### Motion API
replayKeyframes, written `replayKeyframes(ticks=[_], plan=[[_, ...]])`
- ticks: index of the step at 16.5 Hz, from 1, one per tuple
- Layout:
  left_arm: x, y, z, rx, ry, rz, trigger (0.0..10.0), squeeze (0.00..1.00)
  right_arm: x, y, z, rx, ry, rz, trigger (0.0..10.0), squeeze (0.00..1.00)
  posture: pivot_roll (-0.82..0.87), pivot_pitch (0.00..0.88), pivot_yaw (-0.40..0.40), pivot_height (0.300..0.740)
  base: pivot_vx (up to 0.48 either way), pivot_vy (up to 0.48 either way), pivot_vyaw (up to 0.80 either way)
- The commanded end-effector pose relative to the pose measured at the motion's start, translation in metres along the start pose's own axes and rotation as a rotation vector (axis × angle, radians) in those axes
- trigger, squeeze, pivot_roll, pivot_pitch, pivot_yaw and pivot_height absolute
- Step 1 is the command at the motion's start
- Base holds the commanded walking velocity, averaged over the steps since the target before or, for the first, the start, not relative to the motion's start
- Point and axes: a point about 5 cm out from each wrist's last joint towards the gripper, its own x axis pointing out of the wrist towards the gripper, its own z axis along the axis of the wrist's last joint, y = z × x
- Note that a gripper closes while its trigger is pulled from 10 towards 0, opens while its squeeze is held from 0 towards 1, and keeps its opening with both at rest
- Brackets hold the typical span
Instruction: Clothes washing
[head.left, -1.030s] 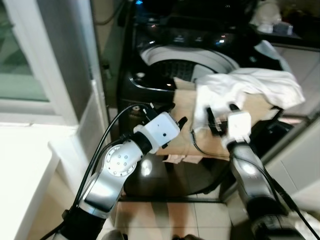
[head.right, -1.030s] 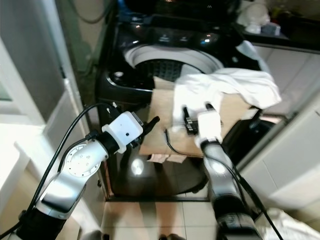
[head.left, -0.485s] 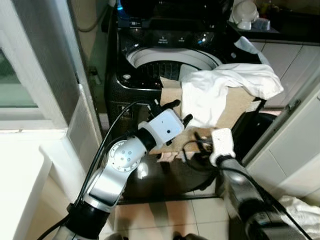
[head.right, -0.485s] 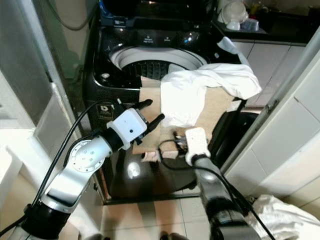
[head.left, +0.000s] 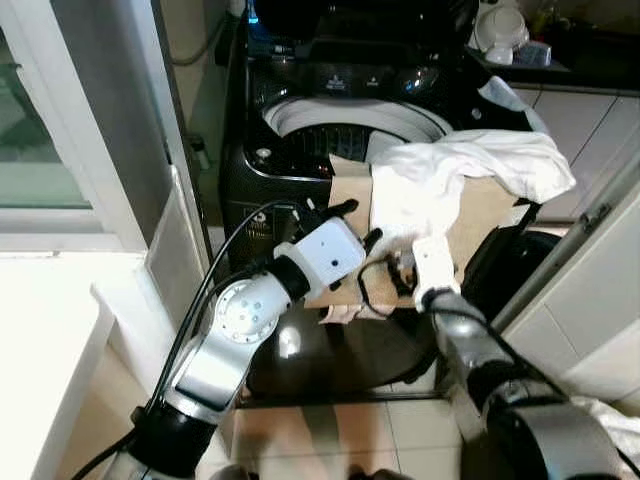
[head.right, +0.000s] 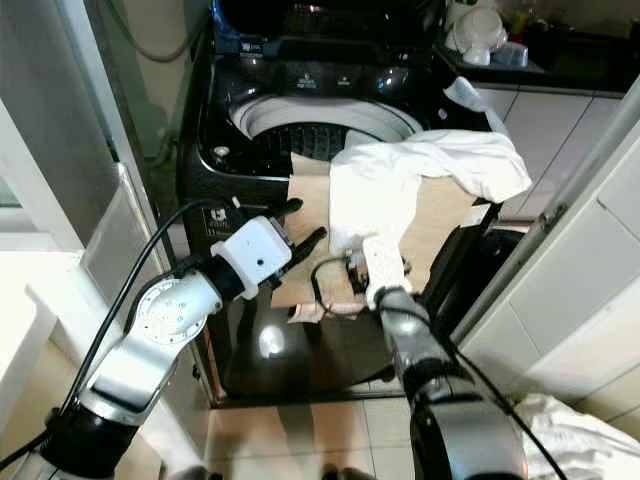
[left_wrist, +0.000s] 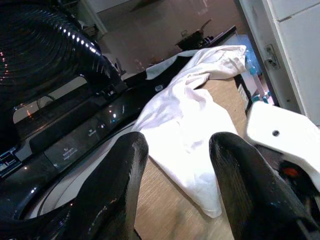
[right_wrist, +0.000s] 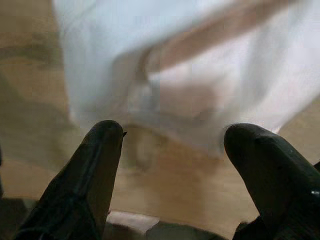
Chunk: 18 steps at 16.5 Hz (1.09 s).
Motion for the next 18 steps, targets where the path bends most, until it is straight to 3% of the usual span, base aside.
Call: replayKeyframes(ticks=[1, 5, 11, 13, 18], plan=[[0.0, 0.003, 0.003, 0.009, -0.004, 0.007, 10.0, 0.0, 0.003, -0.008, 0.004, -0.011, 0.018, -0.028, 10.0, 0.0, 0.07, 0.0, -0.067, 0.74, 0.0, 0.0, 0.0], [0.001, 0.003, 0.003, 0.01, -0.003, 0.013, 10.0, 0.0, 0.013, -0.024, 0.028, -0.065, 0.0, -0.089, 10.0, 0.0, 0.08, 0.0, -0.077, 0.74, 0.0, 0.0, 0.0], [0.001, 0.001, 0.003, 0.007, -0.002, 0.014, 10.0, 0.0, 0.023, -0.03, 0.062, -0.089, -0.058, -0.109, 10.0, 0.0, 0.07, 0.0, -0.083, 0.74, 0.0, 0.0, 0.0], [0.002, 0.002, 0.003, 0.008, -0.003, 0.013, 10.0, 0.0, 0.028, -0.031, 0.081, -0.078, -0.103, -0.118, 10.0, 0.0, 0.08, 0.0, -0.084, 0.74, 0.0, 0.0, 0.0], [0.001, 0.003, 0.003, 0.012, 0.001, 0.022, 10.0, 0.0, 0.034, -0.043, 0.162, -0.013, -0.324, -0.167, 10.0, 0.0, 0.09, 0.0, -0.093, 0.74, 0.0, 0.0, 0.0]])
